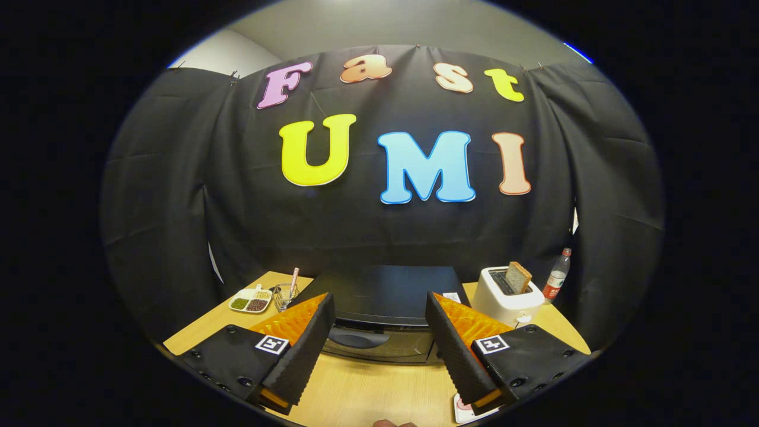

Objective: Open the toaster oven, put the food inside, and close the toaster oven door.

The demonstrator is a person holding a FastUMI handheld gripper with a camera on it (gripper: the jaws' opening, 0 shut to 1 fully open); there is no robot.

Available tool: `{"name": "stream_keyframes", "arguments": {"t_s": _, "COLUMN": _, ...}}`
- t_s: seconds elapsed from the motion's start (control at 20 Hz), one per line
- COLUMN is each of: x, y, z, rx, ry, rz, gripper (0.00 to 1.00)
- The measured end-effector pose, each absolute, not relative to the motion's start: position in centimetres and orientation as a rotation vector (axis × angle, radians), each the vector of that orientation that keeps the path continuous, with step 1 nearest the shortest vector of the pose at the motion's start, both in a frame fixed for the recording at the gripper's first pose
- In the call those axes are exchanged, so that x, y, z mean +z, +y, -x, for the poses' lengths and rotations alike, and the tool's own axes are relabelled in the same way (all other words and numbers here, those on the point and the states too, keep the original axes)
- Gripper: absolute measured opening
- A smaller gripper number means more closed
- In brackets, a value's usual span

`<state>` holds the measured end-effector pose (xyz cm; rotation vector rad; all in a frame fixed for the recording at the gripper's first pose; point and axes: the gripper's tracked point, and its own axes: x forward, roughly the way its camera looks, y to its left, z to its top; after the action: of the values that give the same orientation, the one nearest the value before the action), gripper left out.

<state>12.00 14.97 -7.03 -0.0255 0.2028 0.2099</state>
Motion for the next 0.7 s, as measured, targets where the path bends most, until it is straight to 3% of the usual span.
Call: {"name": "stream_keyframes", "arguments": {"t_s": 0.7, "x": -16.8, "y": 18.2, "z": -18.7, "rx": 0.174, "ry": 0.371, "rz": 0.021, "gripper": 0.98}}
